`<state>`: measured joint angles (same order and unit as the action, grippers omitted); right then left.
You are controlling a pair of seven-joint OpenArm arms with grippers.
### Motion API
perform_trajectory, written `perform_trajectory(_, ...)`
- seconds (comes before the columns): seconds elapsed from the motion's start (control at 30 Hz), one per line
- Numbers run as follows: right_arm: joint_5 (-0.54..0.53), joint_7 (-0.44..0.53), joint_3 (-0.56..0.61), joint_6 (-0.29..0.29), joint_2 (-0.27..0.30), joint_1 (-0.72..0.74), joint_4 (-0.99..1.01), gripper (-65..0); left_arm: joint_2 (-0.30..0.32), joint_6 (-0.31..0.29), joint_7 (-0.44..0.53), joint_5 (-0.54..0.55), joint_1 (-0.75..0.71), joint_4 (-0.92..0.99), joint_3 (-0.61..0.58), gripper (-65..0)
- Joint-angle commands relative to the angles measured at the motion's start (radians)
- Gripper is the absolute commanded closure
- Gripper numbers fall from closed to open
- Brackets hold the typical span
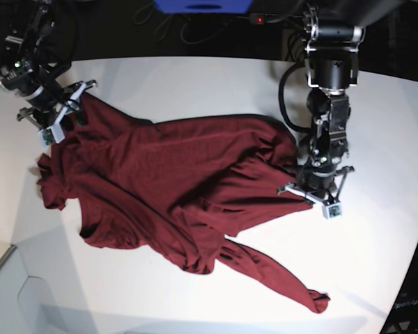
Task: Layout the t-shirt on the table in an organized manner, then fold the t-shirt properly
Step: 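Drag the grasped cloth with the left gripper away from the right gripper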
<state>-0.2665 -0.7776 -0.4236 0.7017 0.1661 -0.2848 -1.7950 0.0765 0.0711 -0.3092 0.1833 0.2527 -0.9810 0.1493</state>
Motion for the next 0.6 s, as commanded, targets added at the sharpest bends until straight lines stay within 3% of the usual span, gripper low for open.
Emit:
perform_trajectory(0.0,-0.01,0.017,-0.007,-0.004,0.014,0.0,-0.016,-20.8,-0.002,-0.004,-0.029,0.0,0.018,0.015,-0.001,0.0)
perform_trajectory(0.1,-0.01,0.017,-0.007,-0.004,0.016,-0.001,-0.016,-20.8,-0.002,-0.004,-0.021,0.009,0.033,0.047,0.0,-0.3)
perform_trajectory(0.23,-0.01,0.017,-0.008,-0.004,0.017,-0.001,-0.016,-20.8,0.004,0.002,-0.031,0.011,-0.029,-0.1,0.02,-0.2)
perform_trajectory(0.3,-0.01,0.017,-0.008,-0.004,0.017,-0.001,-0.018,-20.8,0.003,0.002,-0.046,0.011,-0.094,-0.25,0.082,-0.2)
perform_trajectory(0.4,-0.01,0.017,-0.008,-0.004,0.017,-0.001,-0.018,-20.8,0.001,-0.003,-0.152,0.011,-0.158,-0.454,0.198,-0.2)
perform_trajectory(0.57,-0.01,0.017,-0.005,-0.004,0.013,0.002,-0.018,-20.8,0.006,-0.006,-0.23,0.011,-0.234,-0.625,0.395,-0.2)
